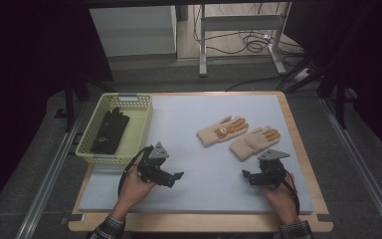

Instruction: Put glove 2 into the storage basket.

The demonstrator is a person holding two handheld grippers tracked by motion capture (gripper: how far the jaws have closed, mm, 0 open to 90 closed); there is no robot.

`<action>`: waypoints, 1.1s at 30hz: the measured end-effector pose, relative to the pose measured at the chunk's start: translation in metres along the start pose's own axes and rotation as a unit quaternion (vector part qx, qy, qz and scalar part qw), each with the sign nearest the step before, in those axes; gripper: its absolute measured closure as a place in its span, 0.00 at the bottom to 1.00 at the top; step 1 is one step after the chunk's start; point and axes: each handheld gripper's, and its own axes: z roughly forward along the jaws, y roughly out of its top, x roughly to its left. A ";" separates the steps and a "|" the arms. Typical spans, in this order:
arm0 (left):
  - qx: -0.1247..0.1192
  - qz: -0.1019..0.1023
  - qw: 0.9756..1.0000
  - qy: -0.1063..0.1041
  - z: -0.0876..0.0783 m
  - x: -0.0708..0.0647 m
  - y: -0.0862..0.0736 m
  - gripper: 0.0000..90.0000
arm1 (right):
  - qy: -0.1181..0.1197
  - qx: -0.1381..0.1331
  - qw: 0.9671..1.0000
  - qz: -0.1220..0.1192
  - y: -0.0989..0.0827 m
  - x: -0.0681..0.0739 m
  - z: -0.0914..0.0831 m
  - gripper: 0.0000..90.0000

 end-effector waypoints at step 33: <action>0.036 -0.026 0.999 0.019 0.029 0.004 -0.036 0.00 | -0.008 0.004 1.000 0.015 0.001 0.000 0.000 0.12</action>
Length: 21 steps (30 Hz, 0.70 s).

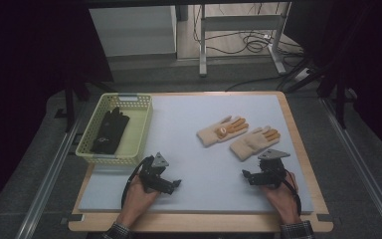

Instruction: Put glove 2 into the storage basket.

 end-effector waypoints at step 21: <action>-0.001 0.000 1.000 0.000 0.000 0.000 0.000 0.00 | -0.006 -0.022 0.999 0.037 0.020 -0.020 -0.014 0.42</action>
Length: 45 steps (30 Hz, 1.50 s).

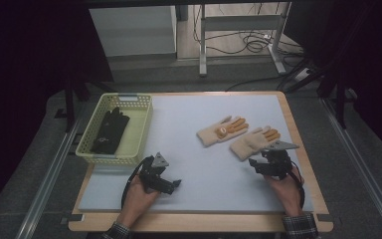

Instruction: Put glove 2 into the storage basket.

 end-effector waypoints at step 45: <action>-0.001 0.000 1.000 0.000 0.000 0.000 0.000 0.01 | -0.018 0.020 0.999 -0.042 0.056 -0.021 0.041 0.85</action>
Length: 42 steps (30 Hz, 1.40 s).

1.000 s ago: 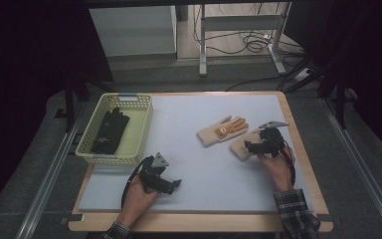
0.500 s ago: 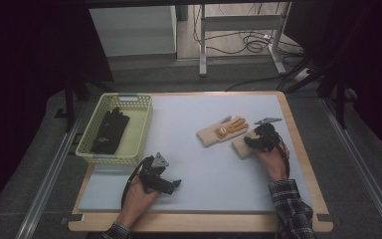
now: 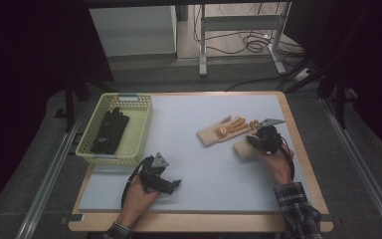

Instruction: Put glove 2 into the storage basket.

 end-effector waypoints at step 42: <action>0.000 -0.001 1.000 0.000 0.000 0.000 0.000 0.01 | 0.235 0.002 0.962 -0.135 0.017 0.173 0.002 0.82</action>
